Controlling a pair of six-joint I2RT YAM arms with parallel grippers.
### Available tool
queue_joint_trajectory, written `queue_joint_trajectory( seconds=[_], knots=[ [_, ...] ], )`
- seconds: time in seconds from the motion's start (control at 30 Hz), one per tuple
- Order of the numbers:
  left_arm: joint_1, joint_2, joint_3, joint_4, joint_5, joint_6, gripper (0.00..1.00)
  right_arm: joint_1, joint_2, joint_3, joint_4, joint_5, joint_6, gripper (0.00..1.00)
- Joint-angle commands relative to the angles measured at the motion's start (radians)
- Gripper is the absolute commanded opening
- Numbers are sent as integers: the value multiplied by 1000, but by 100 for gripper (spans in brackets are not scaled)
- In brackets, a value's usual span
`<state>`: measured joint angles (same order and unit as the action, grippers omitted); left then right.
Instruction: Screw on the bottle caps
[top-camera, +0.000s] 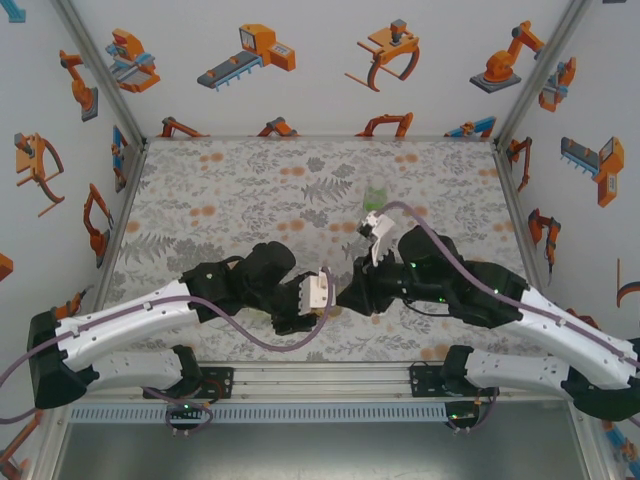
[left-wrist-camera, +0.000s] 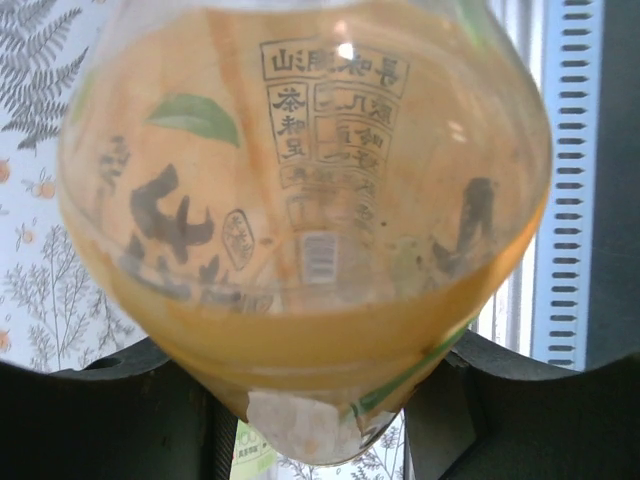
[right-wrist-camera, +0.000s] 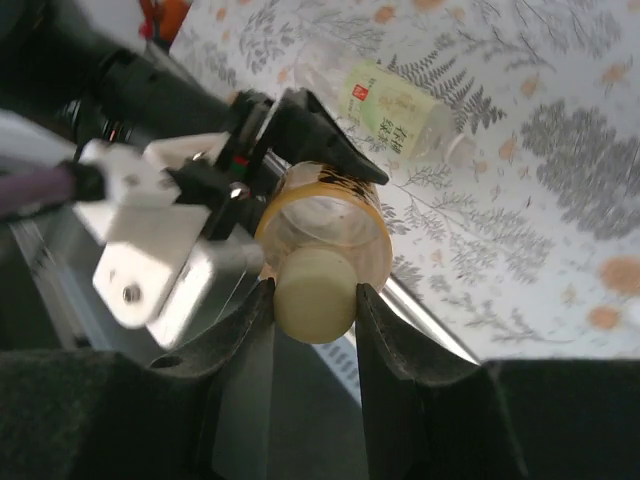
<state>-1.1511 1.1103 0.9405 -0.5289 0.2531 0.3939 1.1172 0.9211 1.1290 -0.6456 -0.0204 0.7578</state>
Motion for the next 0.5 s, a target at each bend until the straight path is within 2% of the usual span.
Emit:
queue_joint_trajectory(
  seconds=[0.0, 0.07, 0.13, 0.23, 0.3, 0.4, 0.47],
  knots=[
    [-12, 2, 3, 108, -22, 22, 0, 5, -6, -48, 16, 152, 463, 0],
    [-12, -1, 2, 109, -45, 24, 0, 5, -16, -62, -3, 183, 562, 0],
    [-13, -3, 1, 110, -58, 29, 0, 5, -23, -75, 25, 194, 597, 0],
    [-13, -9, 1, 118, -56, 31, 0, 6, -11, -67, 65, 181, 564, 0],
    [-12, -13, 0, 122, -40, 31, 0, 5, -13, -59, 102, 171, 477, 0],
    [-13, -21, 1, 122, -5, 30, 0, 4, -36, -31, 138, 156, 278, 34],
    [-12, -27, 1, 120, 25, 30, 0, 5, -55, -2, 135, 124, 119, 47]
  ],
)
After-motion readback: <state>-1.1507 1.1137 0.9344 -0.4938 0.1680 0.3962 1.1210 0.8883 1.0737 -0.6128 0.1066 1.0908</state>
